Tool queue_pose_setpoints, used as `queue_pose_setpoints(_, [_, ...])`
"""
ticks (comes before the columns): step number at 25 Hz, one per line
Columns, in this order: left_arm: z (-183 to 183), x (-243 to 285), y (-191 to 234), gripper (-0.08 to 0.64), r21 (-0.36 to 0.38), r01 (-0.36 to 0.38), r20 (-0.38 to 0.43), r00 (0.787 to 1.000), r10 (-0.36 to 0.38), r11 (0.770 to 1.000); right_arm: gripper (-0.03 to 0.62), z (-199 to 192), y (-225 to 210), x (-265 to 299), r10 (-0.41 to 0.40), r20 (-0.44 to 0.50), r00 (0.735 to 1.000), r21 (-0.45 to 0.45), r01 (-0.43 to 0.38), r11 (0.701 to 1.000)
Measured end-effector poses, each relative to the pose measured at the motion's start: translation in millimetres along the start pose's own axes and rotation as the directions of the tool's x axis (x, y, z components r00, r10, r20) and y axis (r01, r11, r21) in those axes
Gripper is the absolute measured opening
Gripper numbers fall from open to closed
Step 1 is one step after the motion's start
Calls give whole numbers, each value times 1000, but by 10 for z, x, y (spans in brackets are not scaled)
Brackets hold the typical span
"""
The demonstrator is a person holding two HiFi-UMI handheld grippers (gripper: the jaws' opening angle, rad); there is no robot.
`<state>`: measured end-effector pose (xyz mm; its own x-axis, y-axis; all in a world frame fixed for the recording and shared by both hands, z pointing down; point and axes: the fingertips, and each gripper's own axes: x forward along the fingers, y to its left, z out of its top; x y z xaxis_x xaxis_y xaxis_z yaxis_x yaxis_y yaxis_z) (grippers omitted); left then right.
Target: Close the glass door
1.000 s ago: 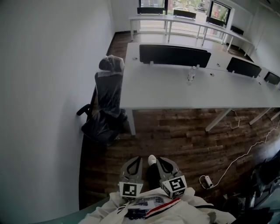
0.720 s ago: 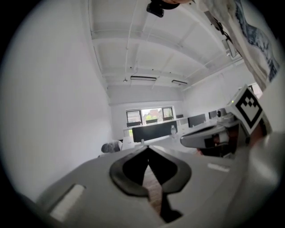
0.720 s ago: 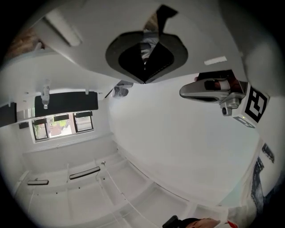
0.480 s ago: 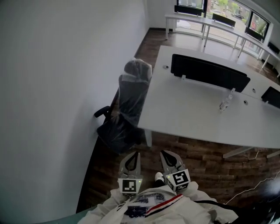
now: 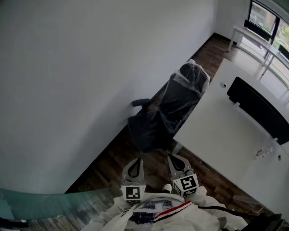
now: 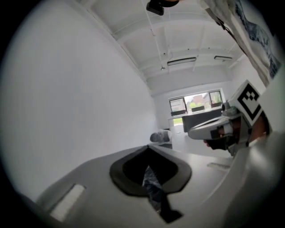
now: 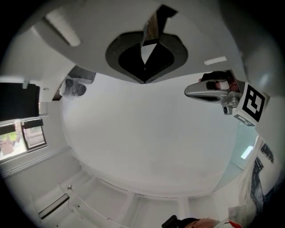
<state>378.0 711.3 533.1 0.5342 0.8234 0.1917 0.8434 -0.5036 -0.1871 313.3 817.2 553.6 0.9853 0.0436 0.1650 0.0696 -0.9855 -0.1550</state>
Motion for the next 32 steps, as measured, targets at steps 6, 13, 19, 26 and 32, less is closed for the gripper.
queue_pose_setpoints(6, [-213,-280,646,3,-54,-223,-58,974,220,973,5,-25,584,575,234,-50,971,-36,-236,971])
queue_pose_setpoints(13, [-313,-322,1447,3,-63,-302,-64,952,298,951,5,53,1102,1305,315,-79,946,-44,-319,947])
queue_pose_setpoints(19, [-552,-523,2466,3,-50,-432,-79,901,427,901,5,13,1887,2208,448,-129,885,-55,-457,887])
queue_pose_setpoints(26, [-790,-1089,3484,3,-54,-615,-117,786,607,786,5,-75,3077,2925,644,-184,743,-73,-663,745])
queue_pose_setpoints(32, [-1176,-1706,4139,3,-79,-811,-234,580,780,579,5,-243,4090,3437,812,-272,516,-85,-854,514])
